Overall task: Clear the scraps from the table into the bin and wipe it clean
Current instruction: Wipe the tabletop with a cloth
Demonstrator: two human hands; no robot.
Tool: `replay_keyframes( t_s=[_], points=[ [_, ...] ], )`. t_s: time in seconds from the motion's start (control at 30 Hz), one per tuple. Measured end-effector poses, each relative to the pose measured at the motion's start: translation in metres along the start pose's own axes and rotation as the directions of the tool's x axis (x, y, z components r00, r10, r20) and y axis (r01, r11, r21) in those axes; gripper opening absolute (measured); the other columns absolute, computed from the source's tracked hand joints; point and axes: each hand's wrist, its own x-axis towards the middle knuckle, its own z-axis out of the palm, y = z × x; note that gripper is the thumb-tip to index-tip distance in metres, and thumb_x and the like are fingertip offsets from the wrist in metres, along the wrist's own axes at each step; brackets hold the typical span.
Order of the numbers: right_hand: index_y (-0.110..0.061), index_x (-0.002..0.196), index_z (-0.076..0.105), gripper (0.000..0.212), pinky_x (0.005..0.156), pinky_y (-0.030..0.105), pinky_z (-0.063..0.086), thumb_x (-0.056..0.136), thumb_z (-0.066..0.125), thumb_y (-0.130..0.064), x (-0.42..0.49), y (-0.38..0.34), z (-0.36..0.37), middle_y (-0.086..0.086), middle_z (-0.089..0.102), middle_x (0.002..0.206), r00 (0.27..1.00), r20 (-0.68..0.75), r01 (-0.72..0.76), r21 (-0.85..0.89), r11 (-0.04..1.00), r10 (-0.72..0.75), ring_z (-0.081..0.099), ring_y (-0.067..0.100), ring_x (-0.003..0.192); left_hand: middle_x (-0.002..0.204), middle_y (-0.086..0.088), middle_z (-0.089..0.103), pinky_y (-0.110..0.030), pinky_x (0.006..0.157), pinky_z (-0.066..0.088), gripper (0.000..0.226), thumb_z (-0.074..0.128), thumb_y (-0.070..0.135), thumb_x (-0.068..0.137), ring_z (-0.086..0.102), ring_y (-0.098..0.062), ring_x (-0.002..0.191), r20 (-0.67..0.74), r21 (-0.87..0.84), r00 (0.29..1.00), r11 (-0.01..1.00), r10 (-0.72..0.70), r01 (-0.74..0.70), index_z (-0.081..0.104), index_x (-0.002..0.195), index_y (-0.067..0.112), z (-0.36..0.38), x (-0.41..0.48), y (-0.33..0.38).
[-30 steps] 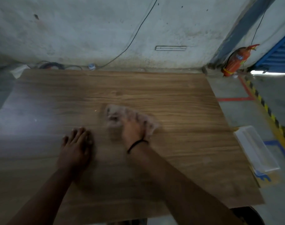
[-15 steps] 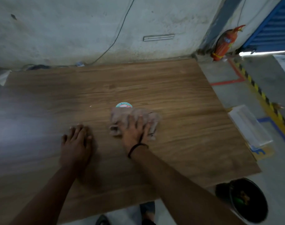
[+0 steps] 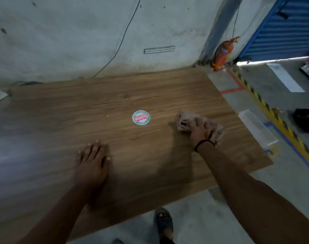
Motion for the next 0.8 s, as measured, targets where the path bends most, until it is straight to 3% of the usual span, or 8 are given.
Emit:
replay_keyframes(
  t_s=[0.03,0.1,0.27,0.43,0.53,0.63,0.7,0.8],
  points=[
    [-0.041,0.148,0.013,0.047,0.115,0.06,0.003,0.102,0.022,-0.036,-0.008,0.001,0.003,-0.002,-0.001,0.161,0.998,0.041,-0.055,0.0,0.998,0.055,-0.005,0.034,0.146,0.157,-0.004,0.022,-0.048,0.117,0.009,0.075,0.007,0.056,0.085,0.015,-0.026,0.146,-0.001,0.007,1.0,1.0,0.005,-0.005,0.032,0.147,0.022,0.003,0.0,-0.001],
    [-0.039,0.149,0.012,0.048,0.114,0.06,0.004,0.103,0.024,-0.027,-0.027,-0.015,0.013,0.0,-0.004,0.161,0.998,0.061,-0.01,-0.074,0.997,0.014,-0.007,0.035,0.146,0.156,-0.005,0.024,-0.049,0.116,0.011,0.072,0.01,0.053,0.087,0.018,-0.027,0.145,-0.014,0.031,1.0,1.0,-0.003,0.004,0.032,0.147,0.022,0.006,0.003,-0.001],
    [-0.044,0.145,0.019,0.049,0.111,0.066,-0.005,0.1,0.024,-0.027,-0.072,-0.08,0.08,0.0,0.005,0.16,0.944,0.017,0.326,-0.193,0.925,-0.329,-0.002,0.035,0.146,0.155,-0.008,0.029,-0.052,0.114,0.014,0.066,0.016,0.048,0.088,0.024,-0.031,0.143,-0.043,0.04,0.999,0.999,-0.004,0.006,0.037,0.145,0.021,0.01,0.003,0.003],
    [-0.047,0.143,0.022,0.047,0.11,0.066,-0.004,0.1,0.026,-0.027,-0.119,-0.123,0.099,-0.001,0.008,0.16,0.859,0.09,0.513,-0.142,0.847,-0.505,-0.001,0.033,0.146,0.155,-0.007,0.028,-0.052,0.114,0.014,0.068,0.013,0.048,0.088,0.023,-0.031,0.143,-0.039,0.052,0.999,0.998,-0.016,0.018,0.037,0.145,0.02,0.01,0.004,0.008],
    [-0.042,0.144,0.025,0.051,0.114,0.06,0.005,0.098,0.033,-0.022,-0.099,-0.104,0.078,-0.007,0.012,0.159,0.885,0.034,0.465,-0.052,0.884,-0.464,0.007,0.023,0.147,0.155,-0.007,0.029,-0.051,0.114,0.015,0.066,0.014,0.049,0.089,0.024,-0.03,0.143,-0.045,0.045,0.999,0.999,-0.006,0.008,0.035,0.146,0.021,0.009,0.002,0.007],
    [-0.039,0.143,0.03,0.056,0.114,0.056,0.014,0.093,0.037,-0.015,-0.055,-0.065,0.05,-0.004,0.018,0.158,0.931,-0.11,0.345,-0.052,0.937,-0.349,0.016,0.023,0.145,0.156,-0.005,0.026,-0.049,0.115,0.014,0.067,0.011,0.051,0.089,0.021,-0.028,0.144,-0.036,0.054,0.999,0.998,0.015,-0.013,0.029,0.148,0.024,0.007,-0.001,0.0],
    [-0.043,0.141,0.031,0.05,0.114,0.058,0.008,0.096,0.032,-0.02,-0.032,-0.036,0.039,-0.007,0.015,0.158,0.964,-0.13,0.226,-0.056,0.973,-0.231,0.011,0.021,0.146,0.156,-0.005,0.027,-0.049,0.115,0.015,0.066,0.011,0.051,0.09,0.021,-0.027,0.144,-0.041,0.058,0.999,0.998,0.017,-0.015,0.029,0.148,0.026,0.006,-0.002,-0.006],
    [-0.047,0.141,0.026,0.045,0.113,0.063,-0.001,0.102,0.022,-0.026,-0.026,-0.011,0.04,-0.009,0.009,0.159,0.99,-0.025,0.134,-0.11,0.985,-0.138,0.001,0.024,0.147,0.155,-0.006,0.027,-0.049,0.115,0.015,0.065,0.012,0.05,0.09,0.021,-0.027,0.144,-0.035,0.057,0.999,0.998,0.011,-0.009,0.03,0.148,0.025,0.006,-0.002,-0.012]
  ],
)
